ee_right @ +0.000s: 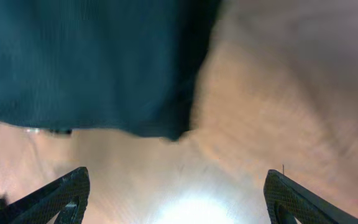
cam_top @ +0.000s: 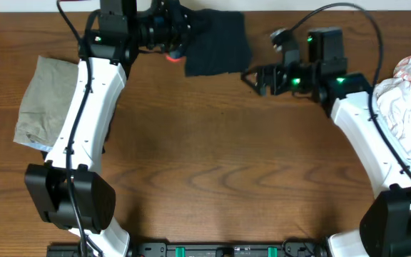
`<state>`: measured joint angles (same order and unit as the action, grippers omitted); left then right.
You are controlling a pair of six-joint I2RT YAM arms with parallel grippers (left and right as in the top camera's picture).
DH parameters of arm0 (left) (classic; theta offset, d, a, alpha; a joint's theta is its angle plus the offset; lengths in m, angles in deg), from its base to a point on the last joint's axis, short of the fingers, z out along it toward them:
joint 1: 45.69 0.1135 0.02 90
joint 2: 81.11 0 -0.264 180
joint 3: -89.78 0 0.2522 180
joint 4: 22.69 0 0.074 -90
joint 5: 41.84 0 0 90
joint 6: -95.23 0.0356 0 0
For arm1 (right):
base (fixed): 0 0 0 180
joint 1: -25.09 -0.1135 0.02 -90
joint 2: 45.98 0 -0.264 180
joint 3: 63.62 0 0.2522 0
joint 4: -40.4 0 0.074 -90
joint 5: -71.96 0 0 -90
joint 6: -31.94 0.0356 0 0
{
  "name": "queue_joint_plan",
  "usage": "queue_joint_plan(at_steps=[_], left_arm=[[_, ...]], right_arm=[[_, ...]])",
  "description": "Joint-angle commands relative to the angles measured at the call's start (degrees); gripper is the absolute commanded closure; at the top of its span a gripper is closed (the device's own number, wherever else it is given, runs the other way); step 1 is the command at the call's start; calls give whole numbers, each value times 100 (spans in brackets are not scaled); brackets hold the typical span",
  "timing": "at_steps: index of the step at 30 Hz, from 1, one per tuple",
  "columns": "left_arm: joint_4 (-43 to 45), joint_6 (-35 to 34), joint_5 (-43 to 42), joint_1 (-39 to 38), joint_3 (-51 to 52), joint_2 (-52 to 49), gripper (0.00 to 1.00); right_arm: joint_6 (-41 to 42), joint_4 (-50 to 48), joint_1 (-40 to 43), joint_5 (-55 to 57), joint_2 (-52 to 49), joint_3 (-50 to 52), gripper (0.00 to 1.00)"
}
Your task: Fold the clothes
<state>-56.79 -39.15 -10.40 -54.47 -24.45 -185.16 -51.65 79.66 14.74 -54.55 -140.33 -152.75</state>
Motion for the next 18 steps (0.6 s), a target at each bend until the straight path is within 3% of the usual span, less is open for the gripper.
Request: queue_joint_plan(at_steps=[1,9,13,18], left_arm=[[284,-586,-256,-2,-118,164,94],[901,-1220,-254,-2,-118,317,94],[1322,-1550,-251,-2,-118,345,94],[1602,-1794,-256,-2,-118,348,94]], right_arm=[[422,-356,170,-155,-50,-52,11],[522,-863,181,-916,-50,-44,10],[-1029,-702,133,-1821,-50,-42,10],[-1187,-664,133,-1947,-50,-42,9]])
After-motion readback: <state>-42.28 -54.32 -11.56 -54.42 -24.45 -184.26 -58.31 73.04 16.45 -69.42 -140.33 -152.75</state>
